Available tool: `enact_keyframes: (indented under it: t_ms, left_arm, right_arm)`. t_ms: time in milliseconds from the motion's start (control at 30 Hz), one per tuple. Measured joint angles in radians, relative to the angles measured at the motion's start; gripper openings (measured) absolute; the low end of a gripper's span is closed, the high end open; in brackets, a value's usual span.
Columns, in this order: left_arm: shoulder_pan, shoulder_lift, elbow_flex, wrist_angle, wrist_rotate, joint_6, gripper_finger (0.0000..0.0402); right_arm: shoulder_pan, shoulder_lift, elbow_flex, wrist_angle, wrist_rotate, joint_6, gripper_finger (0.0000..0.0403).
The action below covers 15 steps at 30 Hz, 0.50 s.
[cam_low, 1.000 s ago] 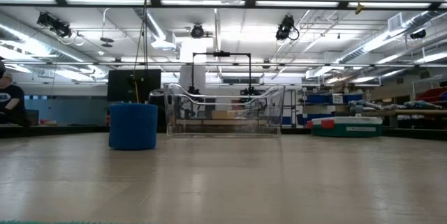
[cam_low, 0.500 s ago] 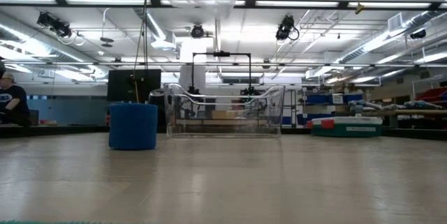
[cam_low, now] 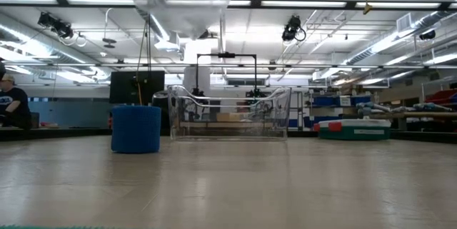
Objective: Roll bandage
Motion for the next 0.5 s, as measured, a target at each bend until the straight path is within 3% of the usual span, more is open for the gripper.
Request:
enact_keyframes:
  t_ms: [200, 500]
  left_arm:
    - [-0.01, 0.02, 0.054, -0.1, -0.001, 0.001, 0.0001]
    - [-0.028, 0.037, 0.064, -0.078, 0.009, -0.026, 0.0001]
  right_arm:
    - [0.01, 0.025, 0.0, 0.054, 0.008, -0.039, 0.016]
    - [0.017, 0.046, 0.0, 0.133, 0.044, -0.166, 0.023]
